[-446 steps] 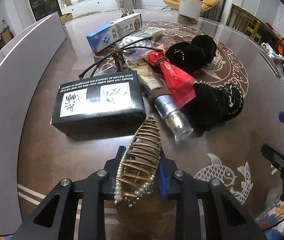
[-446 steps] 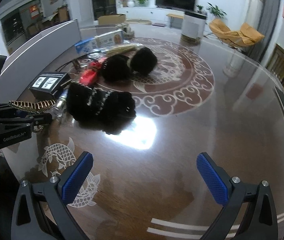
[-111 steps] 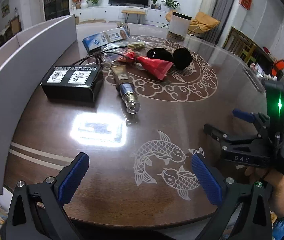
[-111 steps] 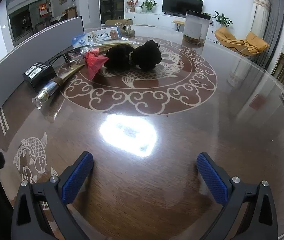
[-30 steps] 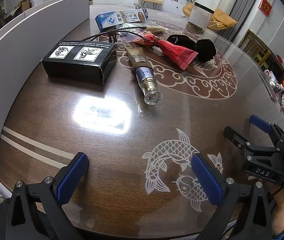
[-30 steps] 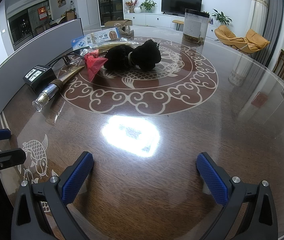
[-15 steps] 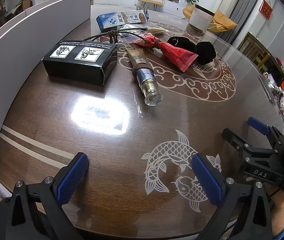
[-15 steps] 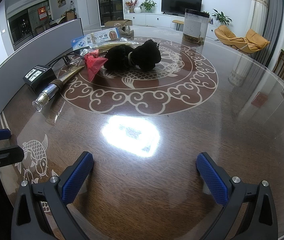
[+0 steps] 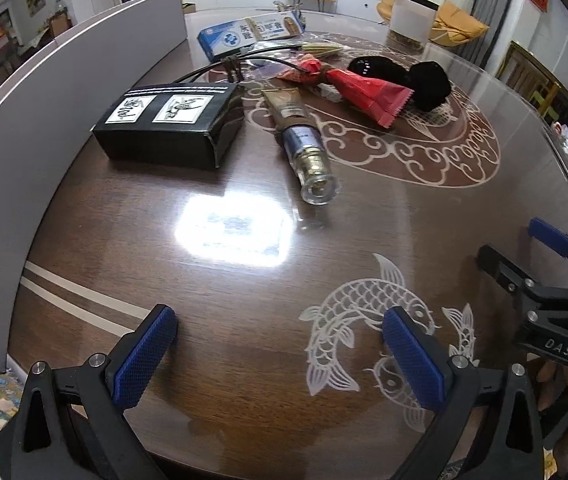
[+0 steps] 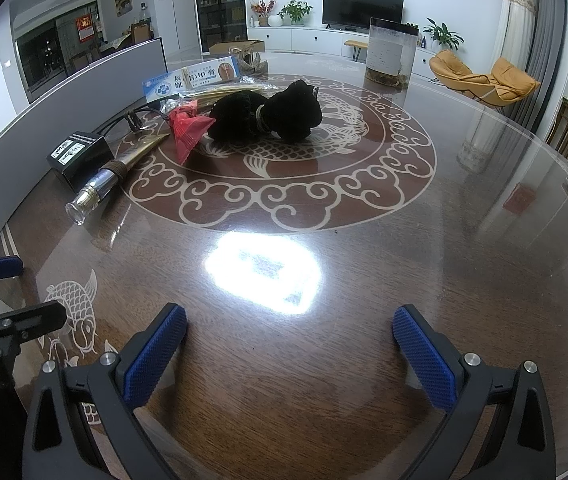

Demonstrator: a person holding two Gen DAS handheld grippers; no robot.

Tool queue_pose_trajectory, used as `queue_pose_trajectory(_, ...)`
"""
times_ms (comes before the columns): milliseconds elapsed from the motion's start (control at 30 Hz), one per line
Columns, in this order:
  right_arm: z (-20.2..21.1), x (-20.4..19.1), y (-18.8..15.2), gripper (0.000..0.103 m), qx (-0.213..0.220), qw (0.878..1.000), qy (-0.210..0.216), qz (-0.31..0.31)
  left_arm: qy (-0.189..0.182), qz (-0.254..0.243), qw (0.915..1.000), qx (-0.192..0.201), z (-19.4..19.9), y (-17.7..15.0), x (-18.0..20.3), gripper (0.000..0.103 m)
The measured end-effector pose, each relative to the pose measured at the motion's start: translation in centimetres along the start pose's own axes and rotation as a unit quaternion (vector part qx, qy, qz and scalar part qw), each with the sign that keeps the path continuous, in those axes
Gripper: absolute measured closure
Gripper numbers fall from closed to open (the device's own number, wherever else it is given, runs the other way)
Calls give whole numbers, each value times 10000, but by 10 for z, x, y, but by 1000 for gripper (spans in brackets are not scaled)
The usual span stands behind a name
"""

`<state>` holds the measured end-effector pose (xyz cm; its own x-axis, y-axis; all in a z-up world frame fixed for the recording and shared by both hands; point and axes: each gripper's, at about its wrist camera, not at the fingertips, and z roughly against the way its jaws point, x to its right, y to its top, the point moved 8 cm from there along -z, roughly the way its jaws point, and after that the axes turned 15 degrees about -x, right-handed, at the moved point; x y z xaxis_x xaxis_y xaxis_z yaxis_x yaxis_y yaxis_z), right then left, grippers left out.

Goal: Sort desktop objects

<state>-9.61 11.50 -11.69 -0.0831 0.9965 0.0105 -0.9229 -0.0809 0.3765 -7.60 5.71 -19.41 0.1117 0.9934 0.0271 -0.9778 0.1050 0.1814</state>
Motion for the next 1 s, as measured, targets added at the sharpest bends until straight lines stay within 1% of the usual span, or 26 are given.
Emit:
queue_pose_trajectory(100, 0, 0, 0, 0, -3, 10000, -11, 3, 147, 155, 9998, 26, -3, 6, -6, 0)
queue_pose_trajectory(200, 0, 0, 0, 0, 0, 10000, -2, -1, 189, 339, 9990, 211, -5, 20, -13, 0)
queue_pose_trajectory(333, 0, 0, 0, 0, 16, 10000, 34, -17, 263, 650, 9969, 355, -6, 30, -28, 0)
queue_pose_trajectory(633, -1, 0, 1, 0, 26, 10000, 60, -30, 398, 1276, 9903, 371, -7, 32, -57, 0)
queue_pose_trajectory(733, 0, 0, 1, 0, 43, 9999, 101, -48, 450, 1410, 9881, 426, -10, 46, -58, 0)
queue_pose_trajectory(833, 0, 1, 1, 0, 64, 9998, 158, -66, 501, 1708, 9835, 324, -14, 66, -59, 0)
queue_pose_trajectory(1000, 0, 1, 1, 0, 69, 9998, 169, -71, 521, 2244, 9730, -120, -21, 91, -48, 0)
